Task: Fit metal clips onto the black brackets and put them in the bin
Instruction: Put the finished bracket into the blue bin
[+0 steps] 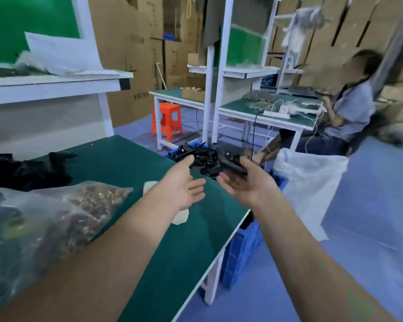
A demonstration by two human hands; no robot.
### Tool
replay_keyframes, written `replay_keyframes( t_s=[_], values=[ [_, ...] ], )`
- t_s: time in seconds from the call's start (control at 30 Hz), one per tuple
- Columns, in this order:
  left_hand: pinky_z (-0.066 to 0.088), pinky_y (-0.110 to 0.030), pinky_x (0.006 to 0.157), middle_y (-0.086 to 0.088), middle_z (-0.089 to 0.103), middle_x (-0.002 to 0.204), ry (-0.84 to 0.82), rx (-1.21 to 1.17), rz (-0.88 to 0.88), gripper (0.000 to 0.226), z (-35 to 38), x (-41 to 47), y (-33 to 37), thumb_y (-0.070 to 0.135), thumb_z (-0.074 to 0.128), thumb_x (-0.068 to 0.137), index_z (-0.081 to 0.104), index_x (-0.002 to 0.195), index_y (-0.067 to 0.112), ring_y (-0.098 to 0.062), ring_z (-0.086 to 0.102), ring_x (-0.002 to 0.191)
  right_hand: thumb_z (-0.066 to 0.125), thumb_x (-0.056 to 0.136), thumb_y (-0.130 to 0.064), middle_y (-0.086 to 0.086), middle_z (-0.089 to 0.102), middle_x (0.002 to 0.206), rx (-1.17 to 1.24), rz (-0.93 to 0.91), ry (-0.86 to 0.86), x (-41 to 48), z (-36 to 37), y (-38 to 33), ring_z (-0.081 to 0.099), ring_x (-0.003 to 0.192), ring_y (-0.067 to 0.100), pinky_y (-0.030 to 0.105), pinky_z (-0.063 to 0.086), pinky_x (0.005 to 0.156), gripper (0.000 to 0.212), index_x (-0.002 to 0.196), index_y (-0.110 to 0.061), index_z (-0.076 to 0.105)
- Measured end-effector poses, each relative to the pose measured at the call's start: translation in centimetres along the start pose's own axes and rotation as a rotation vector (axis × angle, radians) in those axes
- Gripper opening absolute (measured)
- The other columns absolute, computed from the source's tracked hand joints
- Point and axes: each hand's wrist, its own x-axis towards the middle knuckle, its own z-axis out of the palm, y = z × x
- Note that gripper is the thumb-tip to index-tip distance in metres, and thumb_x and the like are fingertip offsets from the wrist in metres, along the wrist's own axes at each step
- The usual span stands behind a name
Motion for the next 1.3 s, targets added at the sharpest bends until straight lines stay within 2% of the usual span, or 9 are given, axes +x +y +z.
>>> replay_keyframes(
  t_s=[0.13,0.23,0.33,0.53,0.77,0.93,1.07,1.17,1.3],
  values=[
    [0.05,-0.04,0.099,-0.012,0.065,0.12,0.061,0.289,0.139,0.045,0.4,-1.1,2.0,0.047,0.062,0.098,0.06,0.126,0.012,-0.028,0.059,0.116,0.069,0.096,-0.024,0.008,0.058,0.087,-0.58,0.058,-0.119,2.3,4.7,0.8,0.057,0.071,0.014,0.025,0.05,0.059,0.017,0.095,-0.011,0.058],
    [0.052,-0.03,0.068,-0.006,0.064,0.076,0.118,0.388,0.309,0.025,-2.1,-2.1,4.0,0.034,0.067,0.092,0.075,0.097,0.012,-0.023,0.06,0.066,0.054,0.093,-0.011,-0.004,0.051,0.053,-0.613,-0.09,-0.172,2.2,8.9,6.9,0.039,0.043,0.009,0.02,0.029,0.045,0.018,0.079,-0.019,0.061],
    [0.038,-0.025,0.054,-0.007,0.051,0.062,0.171,0.372,0.392,0.023,-6.2,-3.8,5.6,0.019,0.062,0.087,0.066,0.065,0.013,-0.018,0.047,0.049,0.041,0.093,-0.013,-0.004,0.048,0.058,-0.497,-0.171,-0.306,0.2,13.7,12.2,0.042,0.049,0.01,0.022,0.03,0.048,0.021,0.083,-0.023,0.057],
    [0.04,-0.018,0.045,0.003,0.068,0.061,0.382,0.442,0.701,0.022,-16.1,-9.3,8.3,0.017,0.064,0.09,0.079,0.073,0.017,-0.007,0.053,0.042,0.043,0.08,-0.007,0.011,0.059,0.068,-0.551,-0.215,-0.525,-5.6,20.8,18.1,0.057,0.068,0.025,0.031,0.042,0.056,0.026,0.079,-0.011,0.069],
    [0.062,-0.038,0.065,-0.002,0.079,0.079,0.857,0.289,0.812,0.024,-33.4,-16.4,8.4,0.006,0.065,0.087,0.08,0.079,0.023,-0.026,0.076,0.079,0.059,0.085,-0.003,0.013,0.076,0.106,-0.776,-0.003,-1.065,-11.5,29.1,27.4,0.075,0.094,0.026,0.037,0.063,0.078,0.042,0.124,-0.016,0.067],
    [0.047,-0.019,0.05,0.015,0.072,0.083,1.121,0.517,0.477,0.027,-46.2,-20.3,2.0,0.008,0.067,0.087,0.076,0.089,0.034,-0.008,0.062,0.061,0.073,0.088,-0.024,-0.005,0.059,0.111,-1.411,-0.23,-1.148,-12.5,33.4,35.6,0.057,0.104,0.018,0.038,0.047,0.09,0.075,0.154,-0.028,0.038],
    [0.047,-0.019,0.081,0.012,0.073,0.104,1.124,0.686,0.267,0.026,-50.5,-21.3,-3.6,0.026,0.074,0.084,0.075,0.109,0.032,-0.01,0.065,0.088,0.067,0.092,-0.023,0.001,0.059,0.114,-1.716,-0.318,-1.182,-12.3,35.8,41.5,0.058,0.093,0.021,0.038,0.045,0.073,0.076,0.158,-0.023,0.029],
    [0.032,-0.013,0.094,0.02,0.06,0.126,1.136,0.871,0.339,0.03,-51.2,-21.3,-6.3,0.031,0.076,0.082,0.076,0.111,0.035,-0.004,0.052,0.121,0.058,0.097,-0.018,0.012,0.063,0.12,-1.896,-0.493,-1.176,-12.4,37.1,45.7,0.056,0.081,0.026,0.036,0.042,0.062,0.064,0.155,-0.019,0.03],
    [0.032,-0.005,0.084,0.03,0.058,0.103,1.171,0.869,0.485,0.015,-51.5,-21.2,-7.4,0.031,0.073,0.086,0.08,0.098,0.036,0.004,0.05,0.112,0.064,0.094,-0.023,0.008,0.037,0.147,-1.992,-0.954,-1.013,-12.0,38.3,49.1,0.044,0.127,0.03,0.041,0.046,0.096,0.06,0.149,-0.02,0.039]
  ],
)
